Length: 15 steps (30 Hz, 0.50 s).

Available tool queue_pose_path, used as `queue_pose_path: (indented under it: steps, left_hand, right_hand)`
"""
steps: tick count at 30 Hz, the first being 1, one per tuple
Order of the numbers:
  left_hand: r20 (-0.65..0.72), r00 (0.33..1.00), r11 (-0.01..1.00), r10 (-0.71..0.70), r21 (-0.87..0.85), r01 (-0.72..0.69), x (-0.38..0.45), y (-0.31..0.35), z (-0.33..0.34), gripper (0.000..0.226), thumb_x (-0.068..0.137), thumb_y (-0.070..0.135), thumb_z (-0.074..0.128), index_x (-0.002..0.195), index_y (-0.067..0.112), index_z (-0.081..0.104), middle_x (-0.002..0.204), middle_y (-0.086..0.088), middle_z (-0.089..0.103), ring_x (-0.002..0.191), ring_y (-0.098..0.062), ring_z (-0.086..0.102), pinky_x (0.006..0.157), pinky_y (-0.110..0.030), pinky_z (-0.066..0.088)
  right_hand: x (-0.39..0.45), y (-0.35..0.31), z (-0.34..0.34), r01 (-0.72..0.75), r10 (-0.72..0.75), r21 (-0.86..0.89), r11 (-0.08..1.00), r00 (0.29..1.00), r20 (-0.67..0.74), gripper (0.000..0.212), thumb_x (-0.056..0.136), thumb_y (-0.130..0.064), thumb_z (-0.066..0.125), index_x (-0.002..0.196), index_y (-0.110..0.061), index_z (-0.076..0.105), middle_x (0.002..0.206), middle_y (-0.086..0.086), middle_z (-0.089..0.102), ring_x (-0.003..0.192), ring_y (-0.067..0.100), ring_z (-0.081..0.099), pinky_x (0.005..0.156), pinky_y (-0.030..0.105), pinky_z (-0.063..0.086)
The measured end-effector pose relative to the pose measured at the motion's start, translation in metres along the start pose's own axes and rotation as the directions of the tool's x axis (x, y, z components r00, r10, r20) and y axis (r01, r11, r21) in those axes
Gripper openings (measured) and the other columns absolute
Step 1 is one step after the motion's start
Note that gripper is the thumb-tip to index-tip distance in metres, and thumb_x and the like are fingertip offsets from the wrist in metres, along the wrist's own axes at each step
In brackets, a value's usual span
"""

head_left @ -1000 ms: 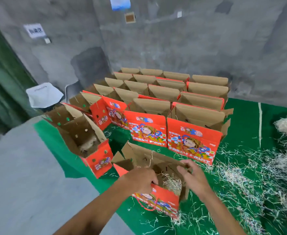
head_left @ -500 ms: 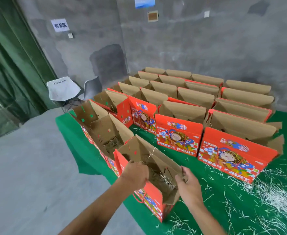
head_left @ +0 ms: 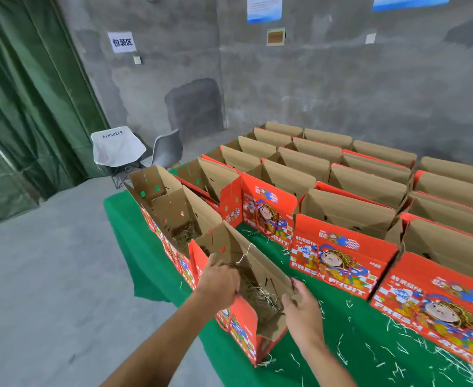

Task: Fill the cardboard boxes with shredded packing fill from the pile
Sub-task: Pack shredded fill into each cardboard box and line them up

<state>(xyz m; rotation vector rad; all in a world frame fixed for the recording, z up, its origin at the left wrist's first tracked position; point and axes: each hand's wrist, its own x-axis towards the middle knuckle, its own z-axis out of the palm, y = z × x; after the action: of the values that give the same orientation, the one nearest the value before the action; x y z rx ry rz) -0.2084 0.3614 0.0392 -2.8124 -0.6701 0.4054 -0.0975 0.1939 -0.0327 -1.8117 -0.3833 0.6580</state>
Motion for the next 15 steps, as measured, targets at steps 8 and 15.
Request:
queue_pose_path:
  steps: [8, 15]
  left_hand:
    - [0.002, 0.997, 0.995, -0.073, -0.064, 0.073, 0.038, -0.068, 0.009, 0.02, 0.09, 0.032, 0.057, 0.102, 0.023, 0.071, 0.104, 0.004, 0.072, 0.12, -0.022, 0.056, 0.117, -0.046, 0.017]
    - [0.046, 0.992, 0.992, -0.115, -0.039, 0.116, 0.058, -0.098, 0.003, 0.021, 0.093, 0.031, 0.053, 0.102, 0.021, 0.069, 0.104, 0.003, 0.071, 0.118, -0.023, 0.057, 0.117, -0.046, 0.021]
  right_hand:
    - [0.05, -0.025, 0.059, 0.044, -0.044, -0.053, 0.998, 0.999, -0.004, 0.045, 0.099, -0.015, 0.057, 0.14, -0.034, 0.049, 0.124, -0.003, 0.062, 0.067, 0.008, 0.073, 0.052, 0.024, 0.058]
    - [0.075, -0.043, 0.093, 0.065, -0.067, -0.103, 0.993, 0.998, -0.012, 0.042, 0.099, -0.013, 0.055, 0.136, -0.033, 0.053, 0.118, -0.003, 0.064, 0.079, 0.011, 0.072, 0.06, 0.031, 0.062]
